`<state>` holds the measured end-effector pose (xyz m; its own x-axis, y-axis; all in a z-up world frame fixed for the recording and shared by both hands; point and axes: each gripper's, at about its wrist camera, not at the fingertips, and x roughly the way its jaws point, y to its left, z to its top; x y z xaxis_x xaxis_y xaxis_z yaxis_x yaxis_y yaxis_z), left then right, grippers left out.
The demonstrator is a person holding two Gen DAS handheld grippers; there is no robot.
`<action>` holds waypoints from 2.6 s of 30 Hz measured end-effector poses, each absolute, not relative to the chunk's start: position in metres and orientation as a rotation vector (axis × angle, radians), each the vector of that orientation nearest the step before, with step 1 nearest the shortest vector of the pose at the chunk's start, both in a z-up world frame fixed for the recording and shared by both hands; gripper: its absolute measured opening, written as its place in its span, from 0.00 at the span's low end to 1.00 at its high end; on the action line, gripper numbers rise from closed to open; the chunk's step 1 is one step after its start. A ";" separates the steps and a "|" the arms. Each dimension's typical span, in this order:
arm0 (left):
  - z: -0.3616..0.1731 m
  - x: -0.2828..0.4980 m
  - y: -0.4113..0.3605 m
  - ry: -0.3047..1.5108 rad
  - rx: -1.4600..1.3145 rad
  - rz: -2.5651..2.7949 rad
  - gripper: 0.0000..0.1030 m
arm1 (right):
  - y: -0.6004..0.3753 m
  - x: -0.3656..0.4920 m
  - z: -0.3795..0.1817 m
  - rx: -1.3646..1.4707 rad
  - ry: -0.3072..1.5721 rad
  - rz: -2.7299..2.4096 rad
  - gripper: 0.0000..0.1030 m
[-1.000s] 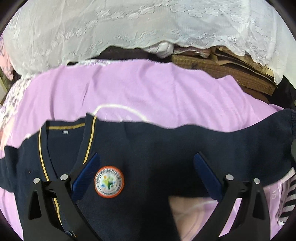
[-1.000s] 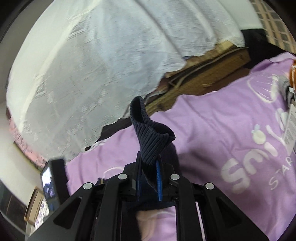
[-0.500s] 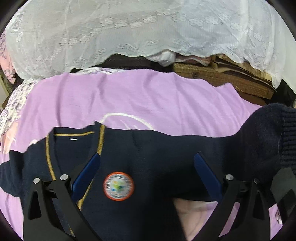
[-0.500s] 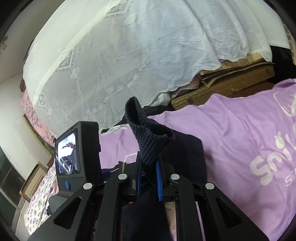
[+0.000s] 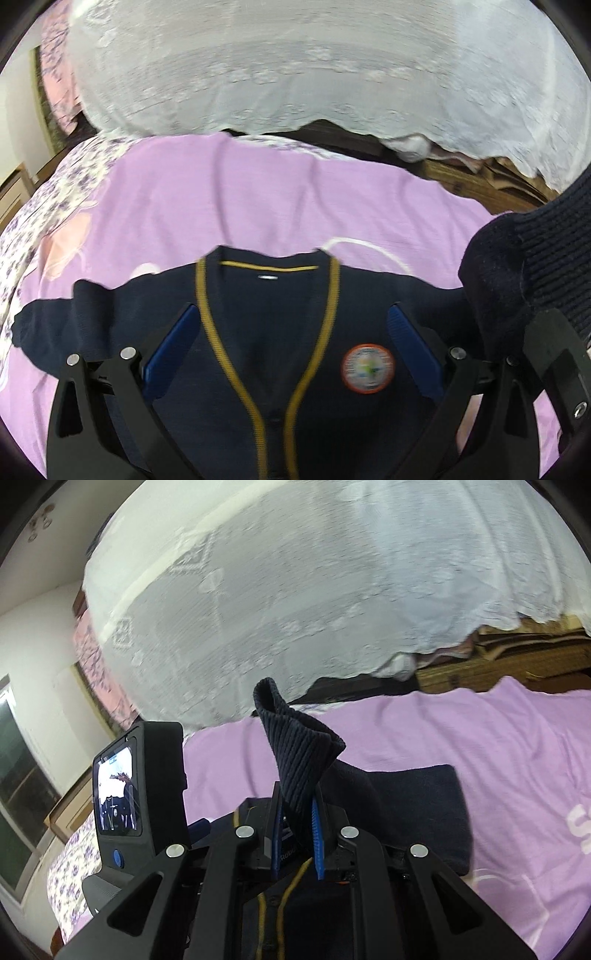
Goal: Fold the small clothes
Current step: 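Lift the cuff with the right tool and fold the sleeve across the cardigan front, then open the right tool and release the folded sleeve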
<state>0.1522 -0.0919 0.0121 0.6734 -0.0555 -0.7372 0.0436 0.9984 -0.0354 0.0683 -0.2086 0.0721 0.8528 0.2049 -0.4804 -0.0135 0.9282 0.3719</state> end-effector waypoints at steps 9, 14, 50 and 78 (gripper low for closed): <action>-0.009 0.153 -0.030 0.855 -0.017 0.050 0.96 | -0.149 0.085 0.055 0.303 0.609 0.185 0.14; -0.027 0.154 -0.001 0.873 -0.022 0.125 0.96 | -0.123 0.094 0.033 0.284 0.670 0.218 0.14; -0.077 0.139 -0.008 0.919 0.271 0.226 0.96 | -0.237 0.122 -0.047 0.356 0.918 0.065 0.15; -0.064 0.125 0.043 0.981 -0.035 0.121 0.96 | -0.149 0.092 -0.071 0.108 0.911 0.195 0.55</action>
